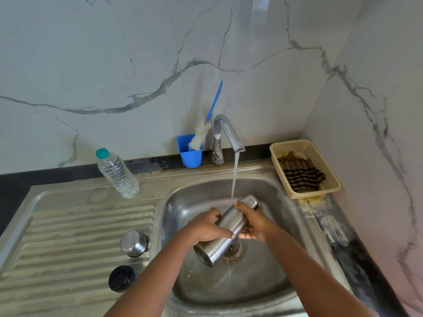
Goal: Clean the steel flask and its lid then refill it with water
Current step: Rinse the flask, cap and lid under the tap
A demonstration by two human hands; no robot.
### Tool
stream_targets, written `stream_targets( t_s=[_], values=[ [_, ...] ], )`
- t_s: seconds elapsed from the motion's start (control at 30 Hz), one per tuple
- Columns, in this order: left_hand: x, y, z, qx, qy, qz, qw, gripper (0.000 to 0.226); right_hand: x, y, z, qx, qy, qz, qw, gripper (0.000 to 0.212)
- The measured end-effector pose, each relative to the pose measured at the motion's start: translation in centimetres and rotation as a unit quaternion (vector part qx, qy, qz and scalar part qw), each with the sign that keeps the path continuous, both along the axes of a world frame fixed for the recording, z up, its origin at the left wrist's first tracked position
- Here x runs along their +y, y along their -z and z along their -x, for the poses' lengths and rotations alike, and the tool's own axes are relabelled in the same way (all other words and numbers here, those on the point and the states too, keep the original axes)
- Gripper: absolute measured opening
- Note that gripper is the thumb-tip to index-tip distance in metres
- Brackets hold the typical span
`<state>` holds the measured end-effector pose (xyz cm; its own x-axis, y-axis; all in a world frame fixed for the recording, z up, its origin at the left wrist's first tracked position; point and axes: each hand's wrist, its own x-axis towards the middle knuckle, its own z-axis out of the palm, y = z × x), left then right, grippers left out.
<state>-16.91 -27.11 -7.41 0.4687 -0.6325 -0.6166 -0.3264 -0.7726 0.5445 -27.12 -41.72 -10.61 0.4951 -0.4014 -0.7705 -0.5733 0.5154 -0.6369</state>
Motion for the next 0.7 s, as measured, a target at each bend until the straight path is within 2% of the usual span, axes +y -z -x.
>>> stream_targets(
  t_s=[0.1, 0.27, 0.6, 0.7],
  values=[
    [0.2, -0.2, 0.3, 0.024, 0.006, -0.063, 0.998, 0.067, 1.7, 1.4, 0.7, 0.058, -0.019, -0.074, 0.995, 0.051],
    [0.7, 0.5, 0.8, 0.090, -0.027, -0.098, 0.991, 0.074, 3.1, 2.8, 1.8, 0.106, -0.064, -0.079, 0.989, 0.057],
    [1.2, 0.0, 0.5, 0.119, -0.043, -0.110, 0.986, 0.080, 3.4, 2.3, 1.1, 0.108, -0.094, -0.046, 0.989, 0.064],
    [1.6, 0.4, 0.8, 0.127, -0.061, -0.086, 0.986, 0.091, 2.9, 0.9, -0.2, 0.072, -0.095, 0.049, 0.992, 0.051]
  ],
)
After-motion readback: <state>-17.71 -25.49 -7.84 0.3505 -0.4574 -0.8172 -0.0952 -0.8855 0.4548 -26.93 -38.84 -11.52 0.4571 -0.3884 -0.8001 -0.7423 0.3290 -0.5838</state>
